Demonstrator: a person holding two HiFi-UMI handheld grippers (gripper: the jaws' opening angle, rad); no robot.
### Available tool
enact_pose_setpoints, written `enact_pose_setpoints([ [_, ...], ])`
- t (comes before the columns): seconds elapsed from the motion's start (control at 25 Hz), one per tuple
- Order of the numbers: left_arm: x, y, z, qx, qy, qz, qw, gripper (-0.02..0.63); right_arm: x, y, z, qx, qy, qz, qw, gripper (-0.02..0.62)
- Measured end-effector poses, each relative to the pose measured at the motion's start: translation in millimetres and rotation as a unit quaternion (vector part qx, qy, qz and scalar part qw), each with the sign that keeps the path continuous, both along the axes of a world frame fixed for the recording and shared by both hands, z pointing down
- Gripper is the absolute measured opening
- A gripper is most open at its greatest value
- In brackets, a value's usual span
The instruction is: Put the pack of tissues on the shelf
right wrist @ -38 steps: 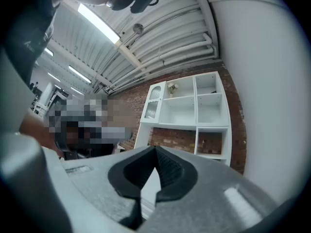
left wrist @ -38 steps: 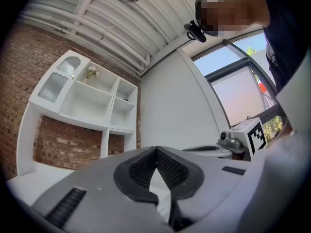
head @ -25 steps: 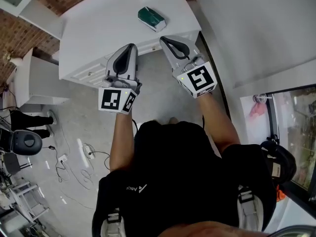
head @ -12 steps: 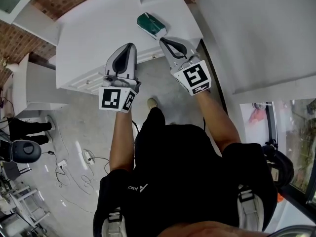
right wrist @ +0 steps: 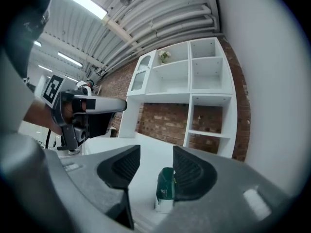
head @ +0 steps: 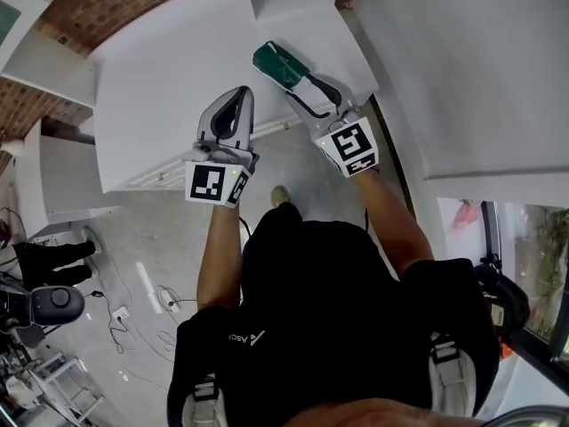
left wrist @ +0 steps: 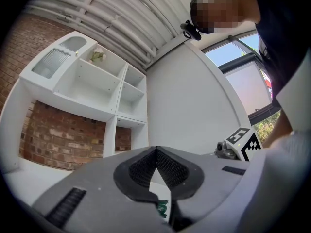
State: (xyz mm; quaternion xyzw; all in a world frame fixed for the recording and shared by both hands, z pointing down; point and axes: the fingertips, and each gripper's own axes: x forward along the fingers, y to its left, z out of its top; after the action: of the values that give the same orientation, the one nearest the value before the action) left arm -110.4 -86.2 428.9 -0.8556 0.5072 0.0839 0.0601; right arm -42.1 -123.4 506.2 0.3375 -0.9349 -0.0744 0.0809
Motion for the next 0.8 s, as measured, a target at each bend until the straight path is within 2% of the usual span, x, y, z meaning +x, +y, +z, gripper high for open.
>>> enact_pose_setpoints([
  [0.16,-15,-33,12,-0.005,0.003,0.020,0.9998,-0.003,-16,-33,33,-0.029,0.025,0.014,0.999,0.258],
  [0.48,-25,-81,28,-0.010,0.002,0.073,0.9973,-0.003,-29,-92,104,-0.095,0.084,0.042,0.991,0.359],
  [0.8,-30,-114,41,-0.023,0.006,0.081,0.9965,-0.003,-26,-122,164,-0.170,0.129,0.047,0.976,0.417],
])
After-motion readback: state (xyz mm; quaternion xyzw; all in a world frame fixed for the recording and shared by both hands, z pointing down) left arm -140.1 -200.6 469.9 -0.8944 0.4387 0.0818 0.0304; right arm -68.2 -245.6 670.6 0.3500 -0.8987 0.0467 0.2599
